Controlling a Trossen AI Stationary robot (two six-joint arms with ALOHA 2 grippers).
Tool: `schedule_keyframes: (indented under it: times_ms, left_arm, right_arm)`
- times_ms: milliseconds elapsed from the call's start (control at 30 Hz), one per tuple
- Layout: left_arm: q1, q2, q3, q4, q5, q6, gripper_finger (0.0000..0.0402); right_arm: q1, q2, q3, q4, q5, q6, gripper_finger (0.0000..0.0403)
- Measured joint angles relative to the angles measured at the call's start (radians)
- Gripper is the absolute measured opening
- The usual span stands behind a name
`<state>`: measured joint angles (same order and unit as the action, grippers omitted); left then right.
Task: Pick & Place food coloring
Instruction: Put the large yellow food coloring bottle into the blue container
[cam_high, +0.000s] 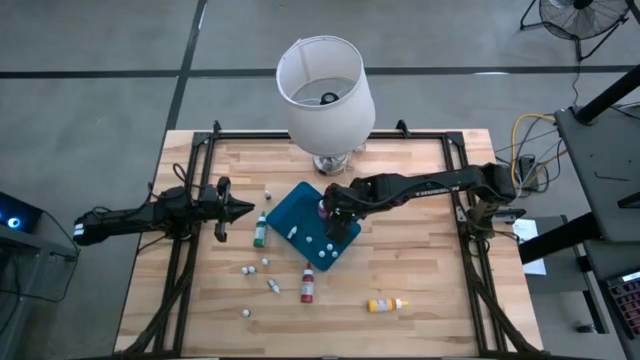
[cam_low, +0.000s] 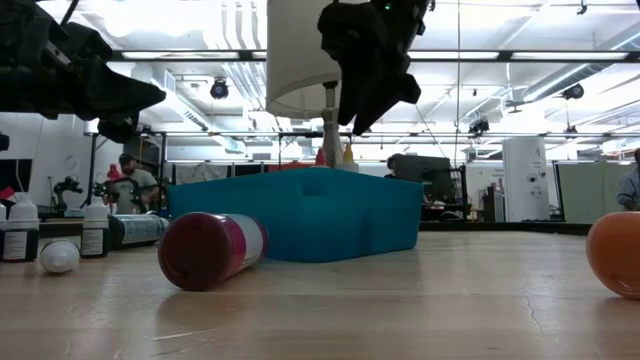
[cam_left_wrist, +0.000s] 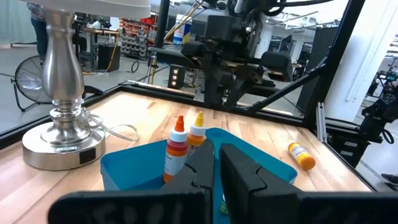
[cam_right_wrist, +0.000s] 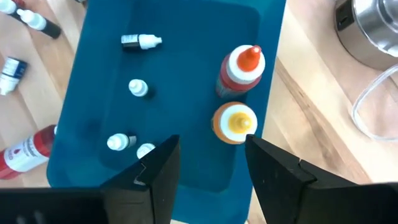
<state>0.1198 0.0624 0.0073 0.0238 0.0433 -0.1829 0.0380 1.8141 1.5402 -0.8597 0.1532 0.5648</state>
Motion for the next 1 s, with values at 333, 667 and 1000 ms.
schedule_keyframes:
  times_ms: [333, 667, 1000]
  left_arm:
    - [0.000, 0.000, 0.000, 0.000, 0.000, 0.000, 0.0000]
    - [0.000, 0.000, 0.000, 0.000, 0.000, 0.000, 0.0000]
    - [0.000, 0.000, 0.000, 0.000, 0.000, 0.000, 0.0000]
  right_arm:
    - [0.085, -0.026, -0.001, -0.002, -0.049, 0.000, 0.0174]
    - [0.229, -0.072, -0.027, -0.006, -0.070, 0.004, 0.0171]
    - [0.359, -0.207, -0.225, 0.088, -0.077, 0.004, 0.0171]
